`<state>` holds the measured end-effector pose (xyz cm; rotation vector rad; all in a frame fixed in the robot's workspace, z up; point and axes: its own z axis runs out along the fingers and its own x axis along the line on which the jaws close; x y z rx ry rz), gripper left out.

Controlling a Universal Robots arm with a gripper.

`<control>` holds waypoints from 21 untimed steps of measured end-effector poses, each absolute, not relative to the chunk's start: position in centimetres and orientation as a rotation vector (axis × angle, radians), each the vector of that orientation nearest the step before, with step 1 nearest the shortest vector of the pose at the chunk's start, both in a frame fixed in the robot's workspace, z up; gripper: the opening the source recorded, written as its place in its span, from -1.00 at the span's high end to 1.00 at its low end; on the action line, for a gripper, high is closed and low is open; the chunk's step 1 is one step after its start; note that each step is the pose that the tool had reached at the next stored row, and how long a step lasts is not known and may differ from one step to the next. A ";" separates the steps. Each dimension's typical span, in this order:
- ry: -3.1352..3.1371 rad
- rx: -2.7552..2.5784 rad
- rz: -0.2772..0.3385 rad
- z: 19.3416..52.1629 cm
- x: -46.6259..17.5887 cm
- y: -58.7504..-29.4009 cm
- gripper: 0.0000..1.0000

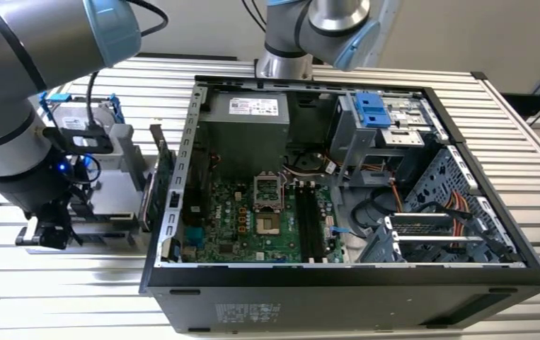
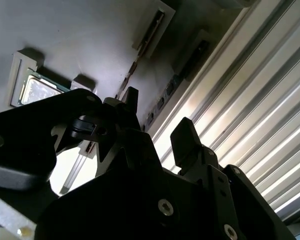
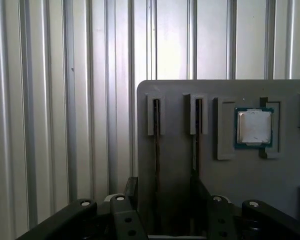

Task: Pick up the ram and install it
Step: 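Pick up the ram and move it above insertion slot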

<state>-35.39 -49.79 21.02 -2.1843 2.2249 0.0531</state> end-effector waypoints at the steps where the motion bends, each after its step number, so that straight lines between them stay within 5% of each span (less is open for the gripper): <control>1: 2.225 -2.184 0.053 20.9 -35.4 -49.8 -1.00; 21: 2.226 -2.184 0.053 19.5 -35.4 -49.8 -1.00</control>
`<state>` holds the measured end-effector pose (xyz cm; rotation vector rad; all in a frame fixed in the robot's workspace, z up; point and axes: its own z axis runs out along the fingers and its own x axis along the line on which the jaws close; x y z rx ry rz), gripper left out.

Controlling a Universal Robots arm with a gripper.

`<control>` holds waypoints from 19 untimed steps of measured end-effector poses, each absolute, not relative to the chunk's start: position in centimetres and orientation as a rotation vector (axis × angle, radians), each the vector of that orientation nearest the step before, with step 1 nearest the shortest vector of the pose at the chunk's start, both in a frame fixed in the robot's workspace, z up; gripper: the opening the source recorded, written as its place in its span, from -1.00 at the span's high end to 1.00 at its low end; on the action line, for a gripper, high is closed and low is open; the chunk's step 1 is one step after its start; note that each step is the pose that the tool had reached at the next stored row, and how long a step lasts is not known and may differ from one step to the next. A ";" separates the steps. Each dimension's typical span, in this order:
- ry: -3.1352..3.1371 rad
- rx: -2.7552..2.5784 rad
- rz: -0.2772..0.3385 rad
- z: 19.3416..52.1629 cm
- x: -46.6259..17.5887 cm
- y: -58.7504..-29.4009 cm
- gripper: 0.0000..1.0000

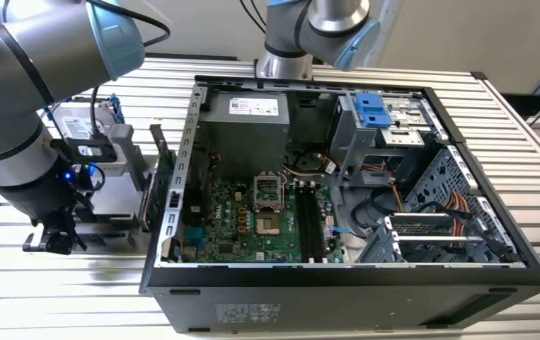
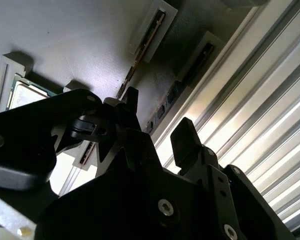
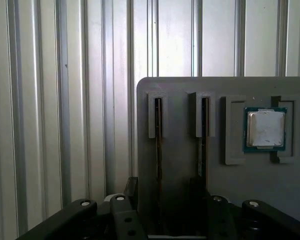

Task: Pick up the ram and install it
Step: 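Pick up the ram and move it above insertion slot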

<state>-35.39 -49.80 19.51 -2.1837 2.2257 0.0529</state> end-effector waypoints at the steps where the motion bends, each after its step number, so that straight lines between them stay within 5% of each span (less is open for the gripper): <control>1: 2.226 -2.184 0.053 19.5 -35.4 -49.8 -1.00; 4: 2.226 -2.184 0.053 19.5 -35.4 -49.8 -1.00; 5: 2.226 -2.184 0.053 19.5 -35.4 -49.8 1.00; 19: 2.226 -2.184 0.053 19.4 -35.4 -49.8 1.00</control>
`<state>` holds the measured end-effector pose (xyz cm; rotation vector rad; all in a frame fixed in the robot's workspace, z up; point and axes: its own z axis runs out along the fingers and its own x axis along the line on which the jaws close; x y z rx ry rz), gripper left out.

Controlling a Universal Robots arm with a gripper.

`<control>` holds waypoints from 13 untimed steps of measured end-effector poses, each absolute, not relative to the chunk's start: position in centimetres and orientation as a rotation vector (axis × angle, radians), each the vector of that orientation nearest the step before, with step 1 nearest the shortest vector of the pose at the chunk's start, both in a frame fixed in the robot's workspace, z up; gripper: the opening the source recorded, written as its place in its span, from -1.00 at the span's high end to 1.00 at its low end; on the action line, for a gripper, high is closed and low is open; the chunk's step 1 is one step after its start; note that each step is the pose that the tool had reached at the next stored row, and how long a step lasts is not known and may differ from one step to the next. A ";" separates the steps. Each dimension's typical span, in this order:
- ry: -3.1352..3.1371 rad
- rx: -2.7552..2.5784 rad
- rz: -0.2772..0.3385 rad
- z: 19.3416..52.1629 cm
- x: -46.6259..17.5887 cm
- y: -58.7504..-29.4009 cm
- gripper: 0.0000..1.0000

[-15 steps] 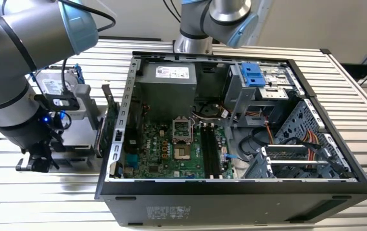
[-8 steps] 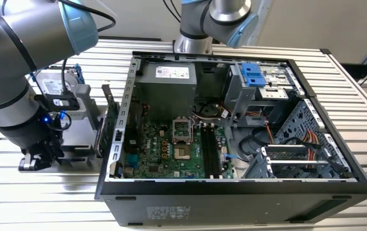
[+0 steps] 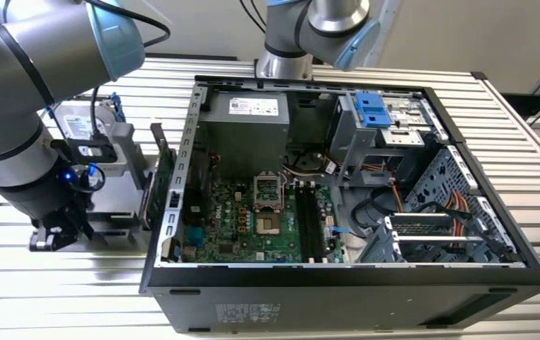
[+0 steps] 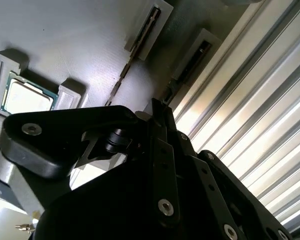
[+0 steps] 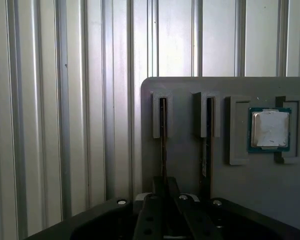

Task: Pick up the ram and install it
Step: 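Pick up the ram and move it above insertion slot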

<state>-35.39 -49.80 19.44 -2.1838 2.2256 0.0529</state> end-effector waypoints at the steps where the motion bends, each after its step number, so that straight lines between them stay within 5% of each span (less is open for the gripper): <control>1: 2.226 -2.184 0.053 19.4 -35.4 -49.8 1.00; 13: 2.226 -2.184 0.053 19.4 -35.4 -49.8 1.00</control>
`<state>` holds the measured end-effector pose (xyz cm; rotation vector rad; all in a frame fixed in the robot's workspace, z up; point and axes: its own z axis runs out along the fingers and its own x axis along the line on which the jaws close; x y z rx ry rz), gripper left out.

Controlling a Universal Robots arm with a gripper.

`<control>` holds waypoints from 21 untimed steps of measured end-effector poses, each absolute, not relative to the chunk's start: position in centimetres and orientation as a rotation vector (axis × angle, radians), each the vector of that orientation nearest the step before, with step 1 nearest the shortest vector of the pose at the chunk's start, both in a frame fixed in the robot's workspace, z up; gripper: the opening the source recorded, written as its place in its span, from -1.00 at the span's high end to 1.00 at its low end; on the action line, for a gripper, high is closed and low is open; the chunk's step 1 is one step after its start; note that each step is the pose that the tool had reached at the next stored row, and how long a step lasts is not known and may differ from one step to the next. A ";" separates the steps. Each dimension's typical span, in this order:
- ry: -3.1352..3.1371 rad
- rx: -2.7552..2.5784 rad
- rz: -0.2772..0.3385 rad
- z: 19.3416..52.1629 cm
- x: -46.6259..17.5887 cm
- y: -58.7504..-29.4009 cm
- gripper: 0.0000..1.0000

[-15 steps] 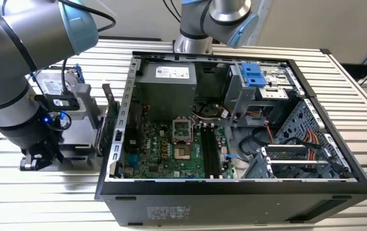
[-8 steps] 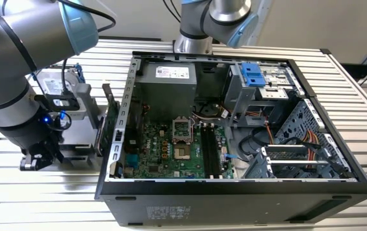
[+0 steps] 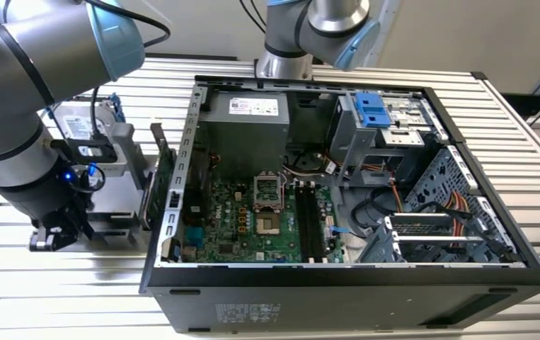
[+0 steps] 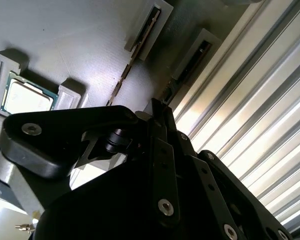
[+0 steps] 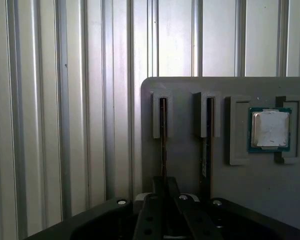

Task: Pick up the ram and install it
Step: 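Pick up the ram and move it above insertion slot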

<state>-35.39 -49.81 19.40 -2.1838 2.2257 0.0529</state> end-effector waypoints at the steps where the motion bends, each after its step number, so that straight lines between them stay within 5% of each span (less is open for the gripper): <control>1: 2.226 -2.184 0.053 19.4 -35.4 -49.8 1.00; 21: 2.226 -2.183 0.053 20.1 -35.4 -49.8 1.00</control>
